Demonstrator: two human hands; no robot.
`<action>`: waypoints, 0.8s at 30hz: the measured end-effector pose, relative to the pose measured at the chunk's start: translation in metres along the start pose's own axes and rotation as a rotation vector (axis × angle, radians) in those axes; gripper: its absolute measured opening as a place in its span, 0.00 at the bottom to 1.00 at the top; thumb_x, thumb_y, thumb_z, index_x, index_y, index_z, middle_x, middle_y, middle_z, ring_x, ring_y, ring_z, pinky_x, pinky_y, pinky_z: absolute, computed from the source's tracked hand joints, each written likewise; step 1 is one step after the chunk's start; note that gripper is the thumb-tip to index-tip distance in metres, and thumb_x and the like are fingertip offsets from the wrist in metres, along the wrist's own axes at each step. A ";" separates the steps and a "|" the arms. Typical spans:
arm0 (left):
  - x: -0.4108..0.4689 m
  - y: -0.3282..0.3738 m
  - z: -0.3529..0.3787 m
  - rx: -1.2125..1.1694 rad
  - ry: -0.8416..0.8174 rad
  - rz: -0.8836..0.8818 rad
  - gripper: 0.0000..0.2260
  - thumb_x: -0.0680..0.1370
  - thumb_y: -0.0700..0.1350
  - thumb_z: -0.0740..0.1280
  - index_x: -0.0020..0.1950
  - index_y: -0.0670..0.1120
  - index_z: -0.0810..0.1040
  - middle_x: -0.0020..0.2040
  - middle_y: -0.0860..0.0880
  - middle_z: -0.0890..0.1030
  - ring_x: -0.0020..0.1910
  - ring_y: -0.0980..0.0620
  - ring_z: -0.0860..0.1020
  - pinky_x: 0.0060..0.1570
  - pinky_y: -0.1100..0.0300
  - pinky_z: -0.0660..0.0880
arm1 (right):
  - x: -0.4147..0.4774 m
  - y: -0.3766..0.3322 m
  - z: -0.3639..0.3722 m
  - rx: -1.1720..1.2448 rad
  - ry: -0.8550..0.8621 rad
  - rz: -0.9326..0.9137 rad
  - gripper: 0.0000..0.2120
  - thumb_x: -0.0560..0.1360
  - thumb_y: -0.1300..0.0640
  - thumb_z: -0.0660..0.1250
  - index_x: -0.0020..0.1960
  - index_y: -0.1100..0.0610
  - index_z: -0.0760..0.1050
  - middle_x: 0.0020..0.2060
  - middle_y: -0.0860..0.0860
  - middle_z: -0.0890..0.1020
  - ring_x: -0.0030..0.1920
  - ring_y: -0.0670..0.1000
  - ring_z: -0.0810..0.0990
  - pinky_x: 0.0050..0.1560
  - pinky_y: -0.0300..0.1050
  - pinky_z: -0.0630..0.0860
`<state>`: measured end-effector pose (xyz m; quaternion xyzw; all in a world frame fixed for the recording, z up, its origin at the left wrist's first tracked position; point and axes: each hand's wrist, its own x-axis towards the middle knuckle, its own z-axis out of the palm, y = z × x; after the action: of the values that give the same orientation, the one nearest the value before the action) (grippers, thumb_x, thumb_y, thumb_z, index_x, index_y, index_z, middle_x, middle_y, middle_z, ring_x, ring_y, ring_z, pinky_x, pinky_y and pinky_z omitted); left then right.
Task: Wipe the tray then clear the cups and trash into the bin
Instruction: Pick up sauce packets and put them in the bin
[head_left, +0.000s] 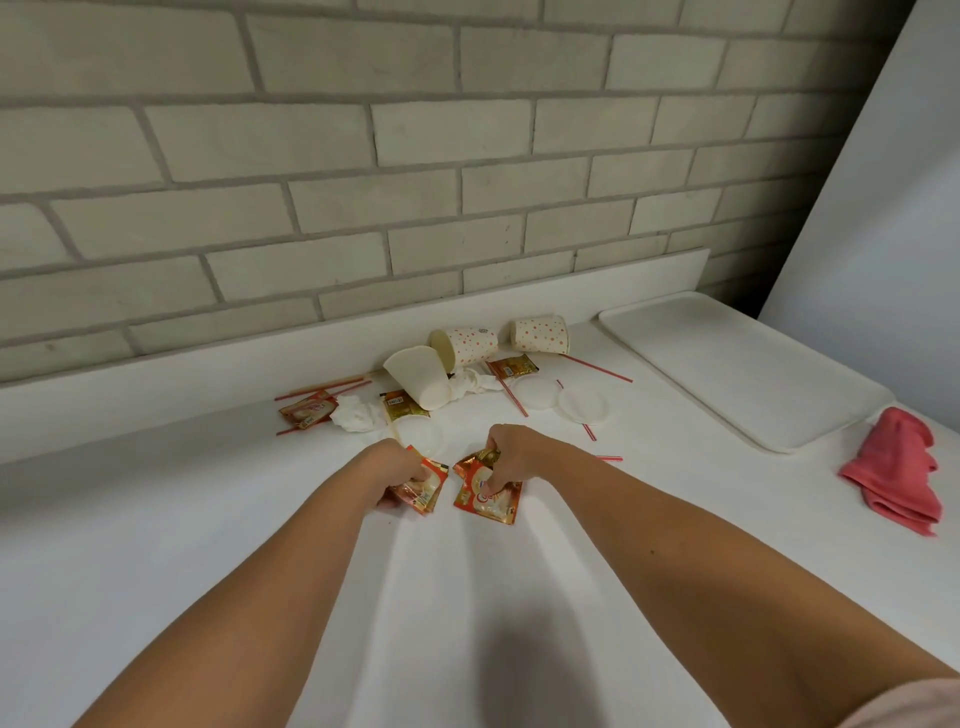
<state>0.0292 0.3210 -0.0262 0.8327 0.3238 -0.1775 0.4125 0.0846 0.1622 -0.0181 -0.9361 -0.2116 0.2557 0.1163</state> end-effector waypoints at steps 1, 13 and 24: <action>-0.003 -0.001 -0.003 0.000 -0.016 -0.011 0.06 0.76 0.41 0.66 0.45 0.39 0.71 0.38 0.42 0.77 0.36 0.47 0.77 0.36 0.57 0.75 | -0.002 -0.001 0.002 0.013 0.015 0.002 0.29 0.69 0.53 0.74 0.65 0.60 0.66 0.62 0.56 0.74 0.62 0.55 0.73 0.57 0.46 0.71; -0.051 0.014 -0.024 0.145 0.045 0.272 0.09 0.75 0.40 0.69 0.38 0.42 0.70 0.33 0.46 0.72 0.30 0.52 0.71 0.27 0.62 0.69 | -0.055 0.003 -0.002 0.253 0.109 0.017 0.35 0.73 0.63 0.69 0.74 0.53 0.57 0.69 0.56 0.67 0.64 0.56 0.74 0.57 0.48 0.78; -0.111 0.063 0.047 0.235 0.005 0.547 0.09 0.79 0.44 0.61 0.58 0.43 0.71 0.50 0.45 0.75 0.41 0.50 0.75 0.31 0.63 0.69 | -0.134 0.057 -0.027 0.358 0.259 0.113 0.24 0.76 0.64 0.64 0.70 0.54 0.64 0.62 0.58 0.72 0.48 0.55 0.78 0.34 0.40 0.76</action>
<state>-0.0097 0.2111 0.0443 0.9316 0.0655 -0.0941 0.3450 0.0134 0.0476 0.0435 -0.9359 -0.0935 0.1728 0.2924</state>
